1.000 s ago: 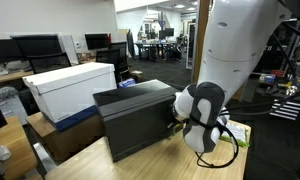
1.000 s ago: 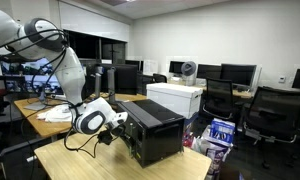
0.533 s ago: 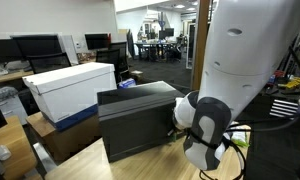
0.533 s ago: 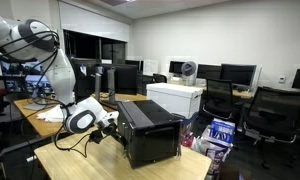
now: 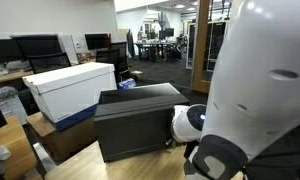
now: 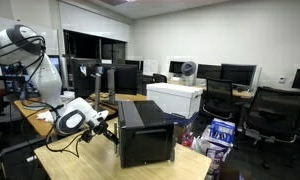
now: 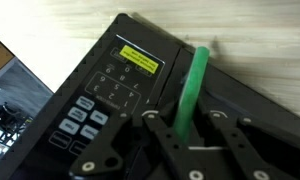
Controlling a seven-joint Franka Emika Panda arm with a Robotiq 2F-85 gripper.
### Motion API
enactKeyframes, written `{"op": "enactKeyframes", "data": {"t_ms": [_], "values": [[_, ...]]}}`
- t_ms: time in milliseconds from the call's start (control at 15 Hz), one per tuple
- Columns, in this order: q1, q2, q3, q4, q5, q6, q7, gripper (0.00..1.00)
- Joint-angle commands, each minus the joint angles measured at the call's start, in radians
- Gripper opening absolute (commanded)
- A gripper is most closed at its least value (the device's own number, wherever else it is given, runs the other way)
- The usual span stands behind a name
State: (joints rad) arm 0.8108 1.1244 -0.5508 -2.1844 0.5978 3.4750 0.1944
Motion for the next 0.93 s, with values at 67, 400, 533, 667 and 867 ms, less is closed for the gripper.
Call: {"op": "enactKeyframes", "data": {"t_ms": [67, 400, 533, 667, 867], "values": [[0.145, 0.095, -0.055, 0.014, 0.056, -0.03, 0.024, 0.06], [0.235, 0.111, -0.05, -0.003, 0.116, -0.007, 0.019, 0.06], [0.26, 0.118, -0.057, 0.0, 0.114, -0.019, 0.026, 0.05], [0.287, 0.095, -0.068, -0.028, 0.105, -0.05, 0.032, 0.46], [0.26, 0.031, -0.092, -0.027, 0.081, -0.137, 0.0, 0.83]]}}
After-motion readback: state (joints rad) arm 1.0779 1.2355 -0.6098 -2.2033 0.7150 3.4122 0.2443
